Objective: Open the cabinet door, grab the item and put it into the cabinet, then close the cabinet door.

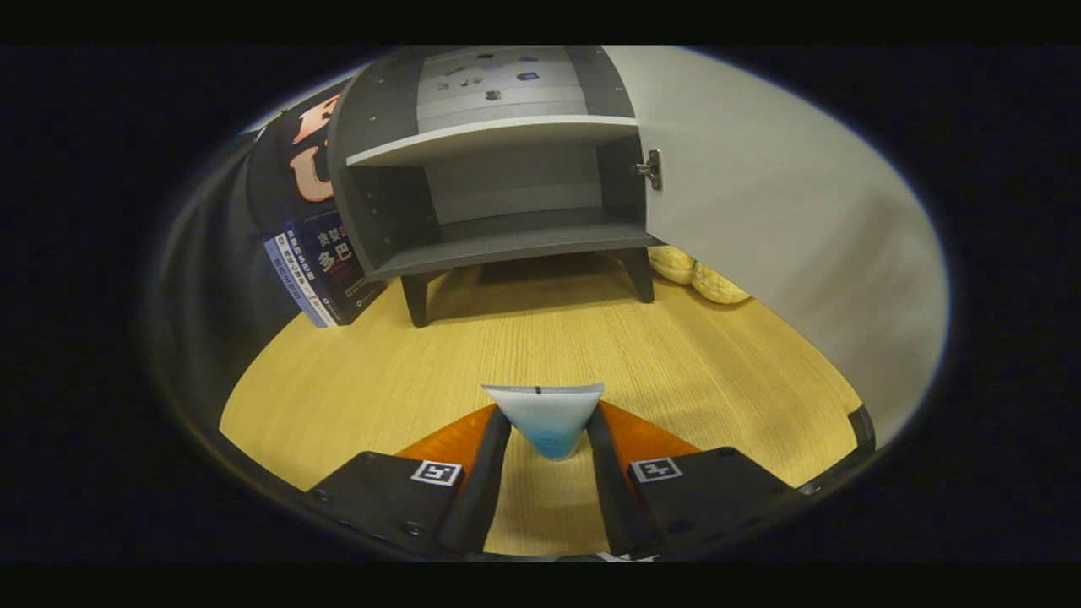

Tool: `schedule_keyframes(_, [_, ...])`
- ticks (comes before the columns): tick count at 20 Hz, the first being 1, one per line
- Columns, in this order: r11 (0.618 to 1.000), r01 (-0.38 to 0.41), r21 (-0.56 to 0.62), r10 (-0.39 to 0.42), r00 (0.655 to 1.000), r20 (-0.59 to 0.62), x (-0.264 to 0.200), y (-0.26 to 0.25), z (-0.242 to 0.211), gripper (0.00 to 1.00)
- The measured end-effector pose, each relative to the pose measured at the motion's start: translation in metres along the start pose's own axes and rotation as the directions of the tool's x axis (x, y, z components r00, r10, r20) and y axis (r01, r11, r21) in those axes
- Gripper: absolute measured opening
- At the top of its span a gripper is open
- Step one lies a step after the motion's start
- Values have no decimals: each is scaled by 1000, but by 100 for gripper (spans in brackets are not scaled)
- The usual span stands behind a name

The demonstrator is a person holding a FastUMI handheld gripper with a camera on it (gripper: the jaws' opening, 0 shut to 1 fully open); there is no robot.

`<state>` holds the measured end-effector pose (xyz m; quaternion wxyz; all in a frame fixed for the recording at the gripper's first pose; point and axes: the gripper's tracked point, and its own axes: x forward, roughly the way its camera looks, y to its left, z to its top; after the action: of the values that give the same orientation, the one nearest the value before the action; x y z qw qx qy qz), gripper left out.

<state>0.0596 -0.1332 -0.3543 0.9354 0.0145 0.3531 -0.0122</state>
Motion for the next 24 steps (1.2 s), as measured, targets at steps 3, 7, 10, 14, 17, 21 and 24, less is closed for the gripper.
schedule_keyframes(3, [998,-67,-5,67,990,123,-24,24,64,59])
schedule_keyframes(7, [990,-133,-55,144,949,280,-60,59,177,59])
schedule_keyframes(10, [978,-190,-82,207,915,347,-84,83,256,58])
schedule_keyframes(14, [977,-183,-112,213,884,415,-83,92,352,58])
schedule_keyframes(17, [974,-188,-127,223,888,403,-53,103,393,58])
schedule_keyframes(21, [973,-193,-124,221,931,291,7,110,418,58])
schedule_keyframes(24, [978,-171,-117,192,960,204,43,111,424,58])
